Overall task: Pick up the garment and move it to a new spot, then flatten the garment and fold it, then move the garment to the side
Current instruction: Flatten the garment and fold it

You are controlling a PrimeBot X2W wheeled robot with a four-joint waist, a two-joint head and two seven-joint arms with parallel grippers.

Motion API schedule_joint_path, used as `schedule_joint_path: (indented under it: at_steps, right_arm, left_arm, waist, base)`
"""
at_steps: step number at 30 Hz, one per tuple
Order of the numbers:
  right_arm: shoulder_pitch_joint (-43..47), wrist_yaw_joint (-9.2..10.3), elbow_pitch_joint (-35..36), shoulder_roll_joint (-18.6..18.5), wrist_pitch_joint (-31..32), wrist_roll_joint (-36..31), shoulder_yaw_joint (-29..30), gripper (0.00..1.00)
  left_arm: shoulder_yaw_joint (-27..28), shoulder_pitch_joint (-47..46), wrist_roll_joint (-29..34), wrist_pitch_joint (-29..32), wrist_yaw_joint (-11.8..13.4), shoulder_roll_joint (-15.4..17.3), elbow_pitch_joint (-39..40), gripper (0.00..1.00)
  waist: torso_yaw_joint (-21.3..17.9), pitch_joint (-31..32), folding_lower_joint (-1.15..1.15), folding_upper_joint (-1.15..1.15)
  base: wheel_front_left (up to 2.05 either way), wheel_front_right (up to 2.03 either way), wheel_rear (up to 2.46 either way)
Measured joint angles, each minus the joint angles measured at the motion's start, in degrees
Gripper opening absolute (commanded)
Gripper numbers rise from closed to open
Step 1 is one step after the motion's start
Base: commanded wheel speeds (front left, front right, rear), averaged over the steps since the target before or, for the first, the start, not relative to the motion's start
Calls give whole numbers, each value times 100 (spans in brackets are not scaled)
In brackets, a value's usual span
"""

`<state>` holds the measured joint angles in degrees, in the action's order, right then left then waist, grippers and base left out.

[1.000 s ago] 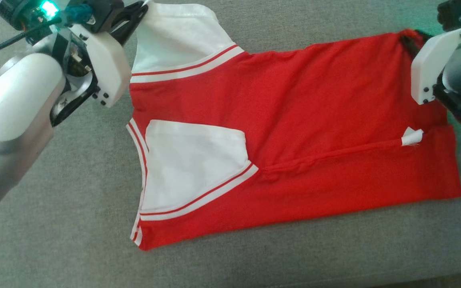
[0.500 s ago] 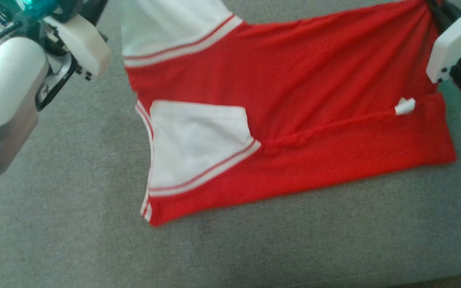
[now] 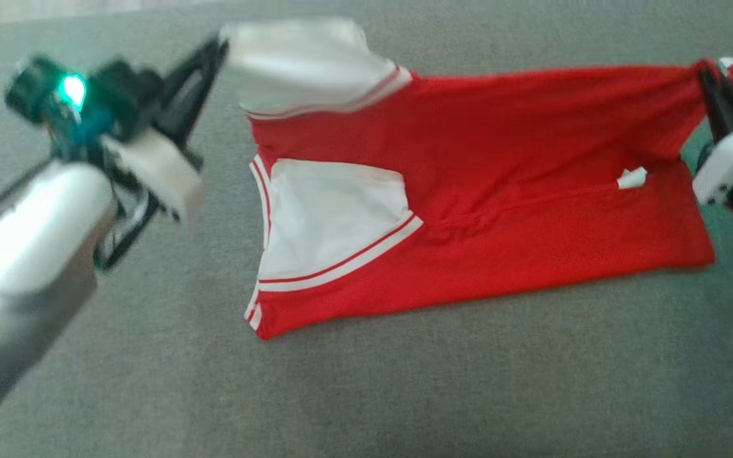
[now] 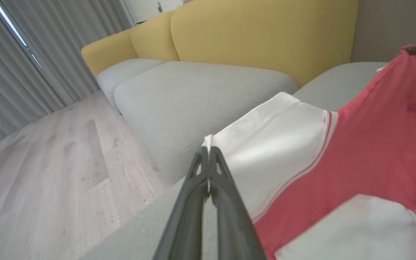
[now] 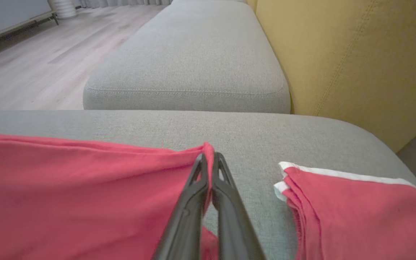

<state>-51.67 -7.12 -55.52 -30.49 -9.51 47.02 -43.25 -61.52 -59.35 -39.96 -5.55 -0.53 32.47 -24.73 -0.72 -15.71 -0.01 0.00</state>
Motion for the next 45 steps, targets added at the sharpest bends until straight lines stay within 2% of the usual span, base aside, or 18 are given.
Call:
schedule_joint_path:
  at_steps: [7,13,18,22,24,25,26,27,28,30,32,33,37,41,45]
  right_arm:
    - [688,0,192,-209,-279,232,135,0]
    - [1235,0,349,-335,-430,237,400,0]
    - [1641,0,584,-401,-469,108,794,0]
    - [2015,0,818,-383,-469,-130,1168,12]
    - [2209,0,900,-333,-469,-231,1341,12]
    - [2295,0,934,-287,-469,-282,1438,15]
    - [2375,0,954,-247,-469,-307,1500,25]
    - [2460,0,968,-212,-469,-334,1556,49]
    - [2548,0,988,-188,-469,-375,1618,100]
    - [2715,0,1034,-148,-469,-488,1774,100]
    - [3000,0,1156,-85,-469,-525,2036,100]
    - [3118,0,1222,-64,-469,-525,2118,100]
    - [3512,0,1421,21,-469,-525,2405,100]
    - [3977,0,1715,229,-469,-538,2789,100]
    - [4189,0,1987,333,-450,-583,3154,100]
  left_arm:
    - [-54,1118,-254,-118,549,474,1136,0]
    - [-221,1981,-381,-260,955,693,2018,0]
    - [-353,2369,-382,-370,1174,709,2246,0]
    - [-383,2565,-382,-520,1294,675,2217,0]
    - [-412,2649,-382,-572,1306,633,2125,0]
    - [-430,2698,-382,-593,1316,610,2083,0]
    - [-453,2738,-382,-623,1316,572,2028,0]
    - [-471,2780,-382,-653,1316,524,1973,0]
    - [-488,2825,-383,-665,1316,476,1925,0]
    - [-501,2901,-385,-715,1325,381,1829,0]
    - [-492,3021,-389,-776,1427,260,1685,42]
    - [-475,3071,-389,-802,1475,220,1634,100]
    - [-333,3282,-375,-838,1630,88,1538,100]
    - [69,3681,-169,-873,2075,-141,1540,100]
    - [719,4182,430,-884,2510,-486,1833,100]
  waist:
    - [215,223,0,0]
    - [380,310,0,0]
    - [441,273,0,0]
    - [444,242,1,0]
    - [437,243,1,0]
    - [430,247,1,0]
    - [425,253,1,0]
    - [420,263,1,0]
    - [414,276,1,0]
    - [398,309,1,0]
    - [368,378,1,0]
    - [355,405,0,0]
    - [320,495,0,0]
    - [274,626,0,0]
    - [314,733,0,0]
  base:
    - [0,0,0]
    - [0,0,0]
    - [0,0,0]
    - [0,0,0]
    - [0,0,0]
    - [0,0,0]
    - [0,0,0]
    - [0,0,0]
    - [0,0,0]
    - [0,0,0]
    - [0,0,0]
    - [0,0,0]
    - [0,0,0]
    - [0,0,0]
    - [0,0,0]
